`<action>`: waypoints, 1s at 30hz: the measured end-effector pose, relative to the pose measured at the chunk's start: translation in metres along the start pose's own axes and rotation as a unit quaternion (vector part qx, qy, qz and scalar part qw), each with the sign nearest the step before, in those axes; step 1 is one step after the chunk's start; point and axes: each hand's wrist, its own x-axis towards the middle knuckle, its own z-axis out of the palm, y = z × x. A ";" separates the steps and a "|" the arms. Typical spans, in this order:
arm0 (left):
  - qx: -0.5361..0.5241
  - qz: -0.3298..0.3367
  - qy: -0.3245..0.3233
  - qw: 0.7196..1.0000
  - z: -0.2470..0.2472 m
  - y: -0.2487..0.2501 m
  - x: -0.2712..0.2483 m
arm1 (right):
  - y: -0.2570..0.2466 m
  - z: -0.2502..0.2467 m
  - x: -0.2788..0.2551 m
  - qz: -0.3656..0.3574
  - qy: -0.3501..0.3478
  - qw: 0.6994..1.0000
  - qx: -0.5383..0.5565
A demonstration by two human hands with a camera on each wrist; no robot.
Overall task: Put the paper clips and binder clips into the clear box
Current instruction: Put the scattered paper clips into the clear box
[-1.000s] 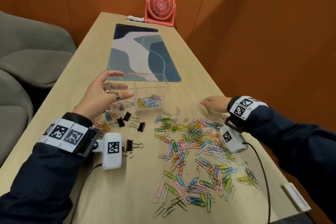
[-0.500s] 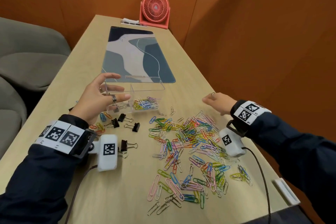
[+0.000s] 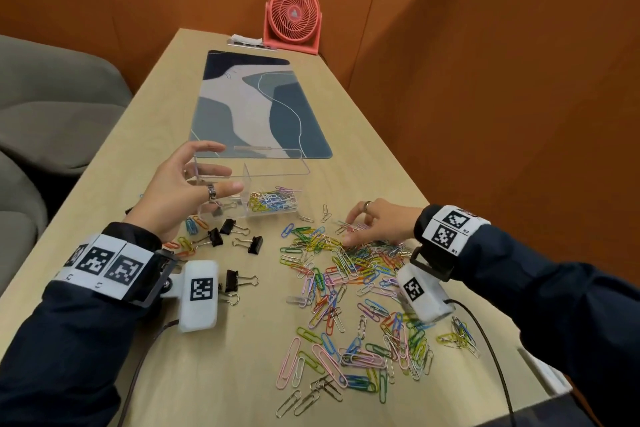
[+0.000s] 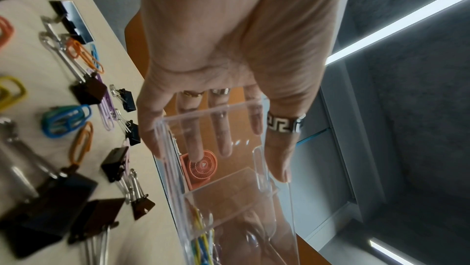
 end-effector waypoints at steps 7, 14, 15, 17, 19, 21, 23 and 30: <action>0.008 -0.002 -0.005 1.000 0.001 -0.002 0.001 | -0.007 0.011 0.001 -0.063 0.006 0.998 -0.016; 0.013 0.003 -0.004 1.000 0.000 -0.004 0.002 | -0.012 0.010 0.000 -0.054 0.029 0.998 0.004; 0.013 0.004 -0.005 1.000 0.000 -0.004 0.002 | -0.012 0.009 0.001 -0.054 0.039 0.998 -0.014; 0.014 0.005 -0.006 1.000 0.000 -0.004 0.002 | -0.013 0.007 0.003 -0.049 0.048 0.997 -0.030; 0.014 0.006 -0.007 1.000 0.000 -0.005 0.002 | -0.012 0.005 0.006 -0.041 0.052 0.998 -0.021; 0.014 0.005 -0.007 1.000 0.000 -0.005 0.003 | -0.010 0.004 0.010 -0.034 0.060 0.998 -0.003; 0.012 0.003 -0.007 1.000 0.000 -0.005 0.003 | -0.008 0.003 0.011 -0.029 0.064 0.997 0.027; 0.006 -0.003 -0.006 1.000 -0.001 -0.003 0.001 | -0.009 -0.012 0.010 -0.066 0.108 0.989 0.076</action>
